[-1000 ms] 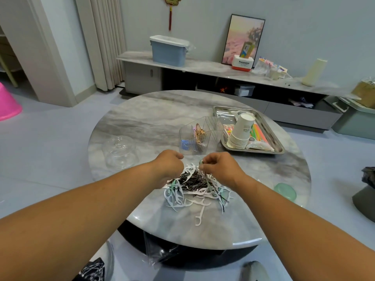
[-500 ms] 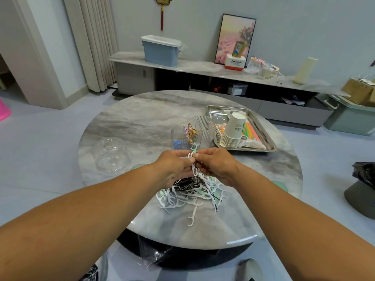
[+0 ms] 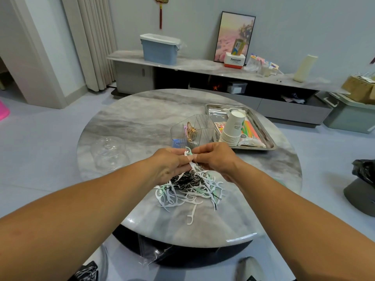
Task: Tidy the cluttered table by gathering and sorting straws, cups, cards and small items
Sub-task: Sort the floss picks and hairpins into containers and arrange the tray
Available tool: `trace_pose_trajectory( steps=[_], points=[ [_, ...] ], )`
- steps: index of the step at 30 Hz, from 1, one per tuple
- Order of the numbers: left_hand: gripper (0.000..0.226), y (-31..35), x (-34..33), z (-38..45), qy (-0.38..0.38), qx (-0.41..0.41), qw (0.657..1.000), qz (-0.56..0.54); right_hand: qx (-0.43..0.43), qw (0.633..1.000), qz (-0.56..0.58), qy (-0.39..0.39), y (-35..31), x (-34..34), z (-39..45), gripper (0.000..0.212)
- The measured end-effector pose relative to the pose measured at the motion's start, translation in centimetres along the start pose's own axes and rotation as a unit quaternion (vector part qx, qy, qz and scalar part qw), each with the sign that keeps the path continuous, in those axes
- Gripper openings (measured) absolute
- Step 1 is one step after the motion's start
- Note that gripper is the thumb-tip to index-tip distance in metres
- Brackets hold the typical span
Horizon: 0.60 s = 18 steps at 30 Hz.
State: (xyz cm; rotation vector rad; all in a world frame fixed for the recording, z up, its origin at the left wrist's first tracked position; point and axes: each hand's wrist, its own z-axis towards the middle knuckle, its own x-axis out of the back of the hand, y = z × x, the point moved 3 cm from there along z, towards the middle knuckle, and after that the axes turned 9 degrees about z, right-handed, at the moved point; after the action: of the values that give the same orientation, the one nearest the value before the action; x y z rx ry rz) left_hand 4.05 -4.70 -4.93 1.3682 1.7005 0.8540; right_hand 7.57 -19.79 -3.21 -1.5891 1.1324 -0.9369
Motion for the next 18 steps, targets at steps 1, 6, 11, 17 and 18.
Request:
trace_pose_trajectory(
  steps=[1, 6, 11, 17, 18],
  points=[
    [0.034, 0.0, 0.1, 0.1, 0.007, 0.002, 1.0, -0.009, 0.002, 1.0, 0.005, -0.001, -0.1, 0.0, -0.1, 0.019],
    [0.019, -0.1, 0.2, 0.4, 0.032, 0.011, 0.999, -0.014, -0.005, 1.0, 0.0, -0.007, -0.5, -0.1, -0.3, 0.016],
    [0.018, 0.6, 0.4, 0.6, 0.066, 0.021, 0.998, -0.013, -0.03, 0.997, 0.029, 0.069, 0.0, 1.3, 0.2, 0.016],
    [0.02, 0.7, 1.0, 0.1, 0.034, 0.055, 0.997, -0.037, -0.026, 0.97, -0.152, 0.185, 2.9, 5.3, 0.7, 0.009],
    [0.024, 0.8, 0.9, 0.1, 0.035, 0.056, 0.997, -0.04, -0.025, 0.966, -0.179, 0.185, 3.3, 5.7, 0.7, 0.009]
  ],
)
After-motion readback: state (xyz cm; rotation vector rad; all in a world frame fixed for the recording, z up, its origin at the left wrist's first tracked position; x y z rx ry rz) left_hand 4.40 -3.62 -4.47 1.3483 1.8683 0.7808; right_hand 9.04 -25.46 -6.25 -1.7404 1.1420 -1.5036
